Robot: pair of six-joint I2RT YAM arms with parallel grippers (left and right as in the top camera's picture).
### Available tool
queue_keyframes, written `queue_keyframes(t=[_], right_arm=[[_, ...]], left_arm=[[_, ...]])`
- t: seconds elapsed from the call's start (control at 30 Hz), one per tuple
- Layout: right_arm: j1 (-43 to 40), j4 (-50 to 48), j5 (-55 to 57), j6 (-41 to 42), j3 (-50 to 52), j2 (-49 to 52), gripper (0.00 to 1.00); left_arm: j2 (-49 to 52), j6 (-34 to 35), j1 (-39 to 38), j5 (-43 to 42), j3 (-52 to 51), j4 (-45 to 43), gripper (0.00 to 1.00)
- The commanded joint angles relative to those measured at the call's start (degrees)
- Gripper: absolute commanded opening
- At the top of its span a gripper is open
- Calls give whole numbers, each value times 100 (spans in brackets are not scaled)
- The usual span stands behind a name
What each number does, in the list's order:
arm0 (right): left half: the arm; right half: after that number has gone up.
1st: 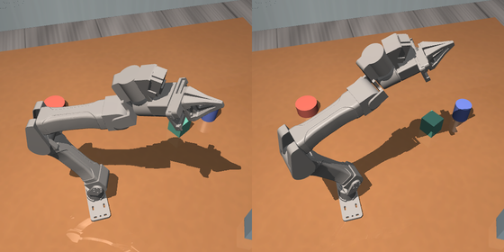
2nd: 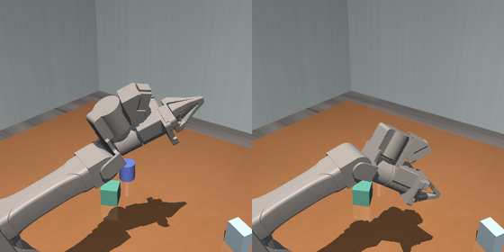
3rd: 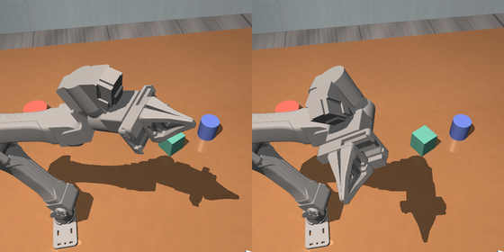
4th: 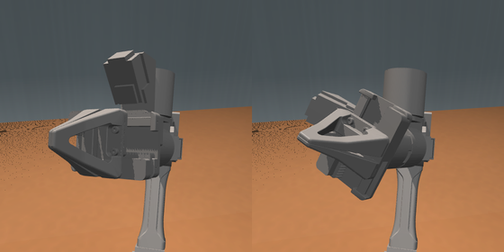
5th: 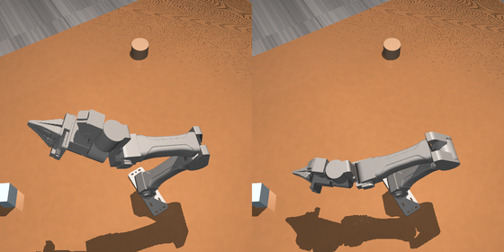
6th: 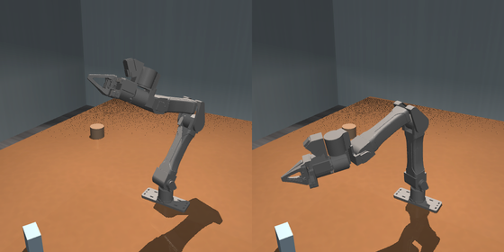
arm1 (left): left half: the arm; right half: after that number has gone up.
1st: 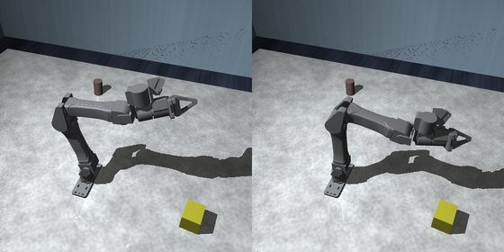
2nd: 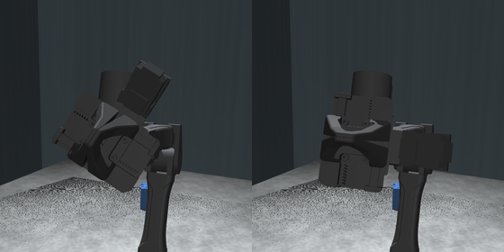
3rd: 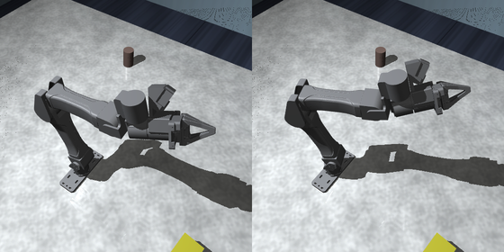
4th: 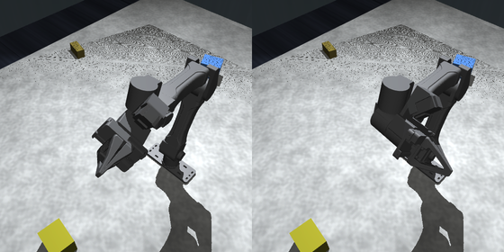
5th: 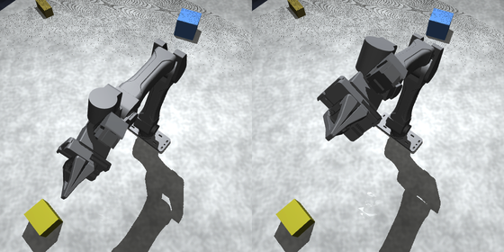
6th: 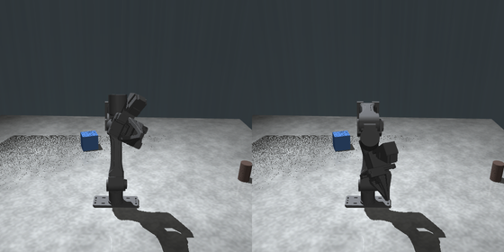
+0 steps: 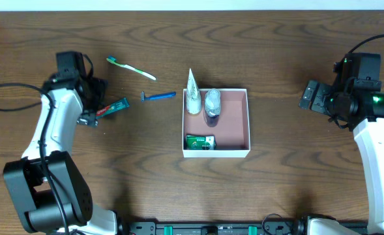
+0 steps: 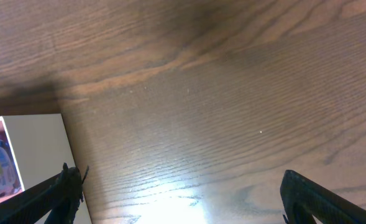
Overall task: Pack container
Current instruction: 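Reach the left gripper to the Colgate toothpaste tube, then grasp the Colgate toothpaste tube with the left gripper and lift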
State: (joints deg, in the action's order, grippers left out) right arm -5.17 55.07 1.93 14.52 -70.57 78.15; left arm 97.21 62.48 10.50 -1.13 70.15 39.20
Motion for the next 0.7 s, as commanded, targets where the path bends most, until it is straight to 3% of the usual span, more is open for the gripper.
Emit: queue_keyframes(t=[0.0, 0.67], right_arm=[[-28, 2, 0, 66, -68, 9, 99], [-28, 2, 0, 66, -68, 9, 99]], left_arm=[[-17, -138, 9, 179, 393, 258, 93], [1631, -251, 9, 26, 402, 975, 94]])
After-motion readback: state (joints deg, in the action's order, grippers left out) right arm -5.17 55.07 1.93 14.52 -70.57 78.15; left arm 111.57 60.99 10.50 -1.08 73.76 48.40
